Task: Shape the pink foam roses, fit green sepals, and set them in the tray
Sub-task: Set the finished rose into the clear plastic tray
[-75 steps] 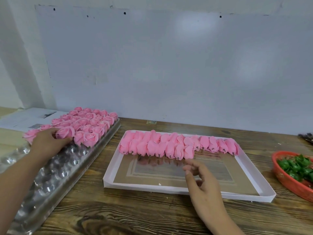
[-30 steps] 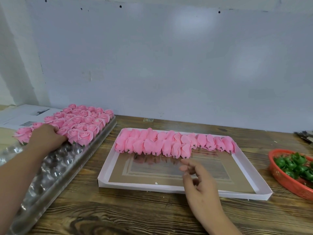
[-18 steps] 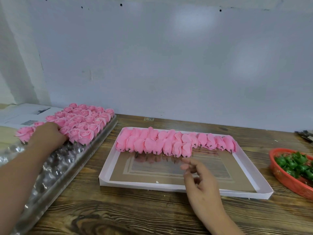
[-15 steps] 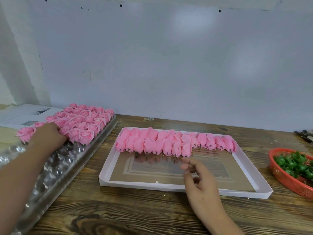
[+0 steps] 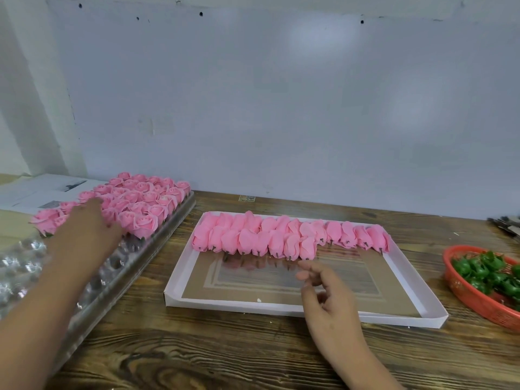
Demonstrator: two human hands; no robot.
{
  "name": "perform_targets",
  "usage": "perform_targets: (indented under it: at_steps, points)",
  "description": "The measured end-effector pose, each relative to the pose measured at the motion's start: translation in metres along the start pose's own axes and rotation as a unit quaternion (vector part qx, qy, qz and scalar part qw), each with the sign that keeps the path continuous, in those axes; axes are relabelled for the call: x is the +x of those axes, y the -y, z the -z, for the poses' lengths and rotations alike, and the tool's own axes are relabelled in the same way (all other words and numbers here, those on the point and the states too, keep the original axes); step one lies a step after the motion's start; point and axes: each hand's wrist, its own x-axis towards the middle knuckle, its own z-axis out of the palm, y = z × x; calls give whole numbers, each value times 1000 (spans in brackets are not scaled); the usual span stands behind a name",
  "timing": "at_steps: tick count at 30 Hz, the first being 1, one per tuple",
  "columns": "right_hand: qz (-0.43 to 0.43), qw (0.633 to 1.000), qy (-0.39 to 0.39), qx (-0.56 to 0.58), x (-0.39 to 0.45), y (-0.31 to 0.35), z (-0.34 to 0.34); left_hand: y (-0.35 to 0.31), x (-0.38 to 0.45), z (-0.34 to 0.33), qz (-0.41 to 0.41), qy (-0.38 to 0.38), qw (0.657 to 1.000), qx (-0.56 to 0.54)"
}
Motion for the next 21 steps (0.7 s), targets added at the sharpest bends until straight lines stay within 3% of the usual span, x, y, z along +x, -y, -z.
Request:
perform_targets:
  at_steps: [2,4,7,9,21]
  points:
    - [5,1000,-2,-1,0,0,0,-34,-31,5,-60,2,997,-54]
    - [10,1000,-8,-6,0,0,-1,-72,-70,3,-152,67,979,-117]
    - [13,1000,-12,-16,1,1,-1,-117,-129,-16,-292,206,923,-143]
    - [21,999,-22,-21,3,2,2,-134,-155,-34,-357,230,894,-144]
    - [26,998,-27,-47,7,-4,5,-142,-168,-62,-439,248,863,-13]
